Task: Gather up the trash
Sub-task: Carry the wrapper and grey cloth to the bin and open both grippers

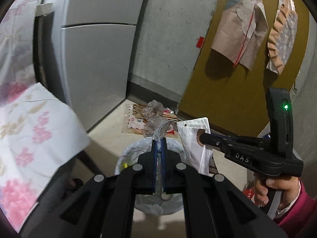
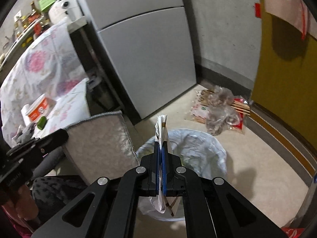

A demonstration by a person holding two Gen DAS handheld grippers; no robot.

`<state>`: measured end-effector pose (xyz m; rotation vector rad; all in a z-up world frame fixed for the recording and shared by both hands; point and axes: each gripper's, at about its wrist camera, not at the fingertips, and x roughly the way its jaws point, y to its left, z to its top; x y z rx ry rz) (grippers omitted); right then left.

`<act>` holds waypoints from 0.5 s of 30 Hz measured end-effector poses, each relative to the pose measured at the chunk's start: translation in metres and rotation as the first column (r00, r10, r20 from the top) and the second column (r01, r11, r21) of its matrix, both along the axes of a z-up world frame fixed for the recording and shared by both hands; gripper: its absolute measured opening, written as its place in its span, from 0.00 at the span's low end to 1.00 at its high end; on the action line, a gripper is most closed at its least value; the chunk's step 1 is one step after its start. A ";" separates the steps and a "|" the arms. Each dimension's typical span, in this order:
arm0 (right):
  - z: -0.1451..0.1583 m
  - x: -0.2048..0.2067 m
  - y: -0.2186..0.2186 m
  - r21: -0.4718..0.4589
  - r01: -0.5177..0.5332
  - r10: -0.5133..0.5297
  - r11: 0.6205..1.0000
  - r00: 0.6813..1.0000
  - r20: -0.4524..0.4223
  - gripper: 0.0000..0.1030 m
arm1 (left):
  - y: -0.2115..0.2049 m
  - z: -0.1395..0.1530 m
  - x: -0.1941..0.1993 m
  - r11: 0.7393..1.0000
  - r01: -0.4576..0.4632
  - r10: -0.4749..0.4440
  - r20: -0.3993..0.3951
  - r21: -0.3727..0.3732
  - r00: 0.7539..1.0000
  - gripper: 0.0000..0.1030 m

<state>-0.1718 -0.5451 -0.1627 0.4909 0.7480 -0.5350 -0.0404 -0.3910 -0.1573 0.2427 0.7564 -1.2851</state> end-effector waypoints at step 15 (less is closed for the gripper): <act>0.041 0.007 0.003 -0.063 0.033 -0.030 0.997 0.998 0.050 0.33 | 0.049 0.017 0.046 0.980 -0.197 0.196 0.029 0.015 0.980 0.54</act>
